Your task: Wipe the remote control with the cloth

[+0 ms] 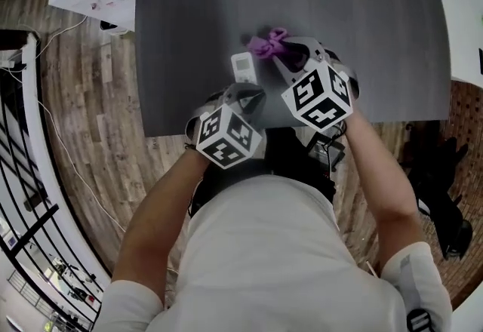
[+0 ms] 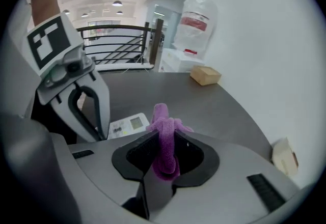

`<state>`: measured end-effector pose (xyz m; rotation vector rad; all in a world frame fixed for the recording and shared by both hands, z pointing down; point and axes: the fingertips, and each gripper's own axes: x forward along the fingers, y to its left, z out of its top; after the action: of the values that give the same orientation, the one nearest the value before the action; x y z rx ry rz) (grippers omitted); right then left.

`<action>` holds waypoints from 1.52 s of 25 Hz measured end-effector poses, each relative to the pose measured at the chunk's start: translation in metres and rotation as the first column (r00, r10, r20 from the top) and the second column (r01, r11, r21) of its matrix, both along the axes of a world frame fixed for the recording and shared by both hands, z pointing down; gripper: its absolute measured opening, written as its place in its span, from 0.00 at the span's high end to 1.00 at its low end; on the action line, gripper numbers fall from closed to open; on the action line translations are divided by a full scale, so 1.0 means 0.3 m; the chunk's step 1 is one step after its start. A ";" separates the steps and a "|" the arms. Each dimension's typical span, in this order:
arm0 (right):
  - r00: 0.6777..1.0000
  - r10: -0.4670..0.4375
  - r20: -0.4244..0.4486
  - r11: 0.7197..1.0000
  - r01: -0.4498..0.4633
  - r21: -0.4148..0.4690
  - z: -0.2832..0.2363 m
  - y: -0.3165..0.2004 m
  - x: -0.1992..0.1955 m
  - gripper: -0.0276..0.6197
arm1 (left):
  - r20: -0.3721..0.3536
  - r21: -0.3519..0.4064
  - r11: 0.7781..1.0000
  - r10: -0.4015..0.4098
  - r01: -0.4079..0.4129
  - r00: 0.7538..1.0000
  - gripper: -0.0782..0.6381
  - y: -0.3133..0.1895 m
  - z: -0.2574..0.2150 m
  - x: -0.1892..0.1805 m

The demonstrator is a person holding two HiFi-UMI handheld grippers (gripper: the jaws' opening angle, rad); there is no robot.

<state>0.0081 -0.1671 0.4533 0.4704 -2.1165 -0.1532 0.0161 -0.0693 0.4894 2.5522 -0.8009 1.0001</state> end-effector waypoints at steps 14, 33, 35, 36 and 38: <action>0.954 -0.288 -0.080 0.955 0.280 -0.096 0.128 0.032 -0.138 0.80 | -0.053 -0.110 0.988 -0.116 0.110 0.992 0.88 0.013 0.091 -0.029; 0.983 0.175 0.047 0.934 -0.151 -0.325 0.125 0.165 0.078 0.80 | -0.271 -0.306 0.825 -0.554 0.476 0.787 0.88 -0.120 0.045 -0.265; 0.980 0.190 0.056 0.929 -0.161 -0.333 0.132 0.195 0.064 0.80 | -0.260 -0.379 0.802 -0.572 0.463 0.778 0.88 -0.137 0.086 -0.265; 0.980 0.191 0.063 0.928 -0.159 -0.336 0.131 0.207 0.052 0.80 | -0.258 -0.402 0.795 -0.575 0.455 0.776 0.88 -0.140 0.097 -0.262; 0.979 0.190 0.074 0.927 -0.155 -0.342 0.129 0.227 0.037 0.80 | -0.266 -0.435 0.784 -0.582 0.443 0.768 0.88 -0.139 0.108 -0.251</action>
<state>0.0191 -0.0990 0.4921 0.4648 -2.1353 0.3373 -0.0591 -0.1111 0.5220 1.9467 -1.0257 0.3861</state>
